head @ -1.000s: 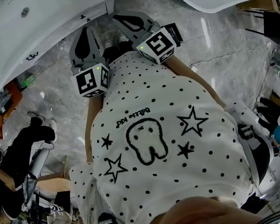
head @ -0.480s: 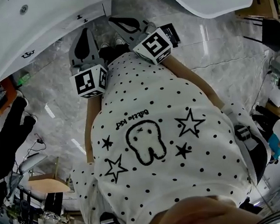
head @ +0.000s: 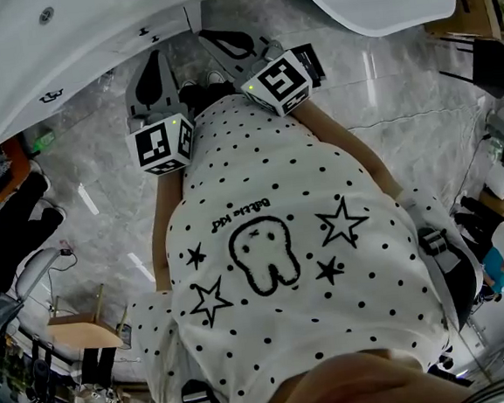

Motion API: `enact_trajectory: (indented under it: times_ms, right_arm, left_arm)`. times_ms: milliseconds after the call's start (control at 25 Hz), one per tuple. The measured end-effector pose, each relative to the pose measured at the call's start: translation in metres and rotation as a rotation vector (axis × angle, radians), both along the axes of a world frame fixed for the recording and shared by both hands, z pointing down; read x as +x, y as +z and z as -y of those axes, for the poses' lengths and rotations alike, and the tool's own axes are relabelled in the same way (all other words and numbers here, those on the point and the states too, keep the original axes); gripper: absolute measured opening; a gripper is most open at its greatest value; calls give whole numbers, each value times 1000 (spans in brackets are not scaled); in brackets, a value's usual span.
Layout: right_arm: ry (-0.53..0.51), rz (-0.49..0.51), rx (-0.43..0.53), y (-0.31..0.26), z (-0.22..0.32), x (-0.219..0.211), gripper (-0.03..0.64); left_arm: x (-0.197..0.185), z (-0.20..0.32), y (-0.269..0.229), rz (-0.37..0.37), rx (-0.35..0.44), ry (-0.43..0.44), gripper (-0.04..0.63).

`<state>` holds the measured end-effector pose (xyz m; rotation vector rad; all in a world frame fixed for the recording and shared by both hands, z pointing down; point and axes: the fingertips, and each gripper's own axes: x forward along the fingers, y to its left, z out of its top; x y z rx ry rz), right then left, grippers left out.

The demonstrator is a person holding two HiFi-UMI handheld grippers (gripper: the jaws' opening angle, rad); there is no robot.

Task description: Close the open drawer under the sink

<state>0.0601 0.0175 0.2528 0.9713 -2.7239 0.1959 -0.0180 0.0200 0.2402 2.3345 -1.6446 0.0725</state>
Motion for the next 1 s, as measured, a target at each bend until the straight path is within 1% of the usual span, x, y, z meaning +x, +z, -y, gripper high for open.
enact_trajectory:
  times_ms: [200,520,760,1000]
  right_arm:
    - [-13,6,28,-3,0,5,14]
    - [-3,10,26,-2,2,6,14]
    - [-8,7,19,1,1,1,14]
    - [-12,6,19,1,-1,3,14]
  left_arm:
    - [7,0,-2,-3,11,-9,5]
    - [8,1,-3,8,15,0,5]
    - [2,-1,-1,4,14,-12,5]
    - [4,-3,-2,6,14,-15,5]
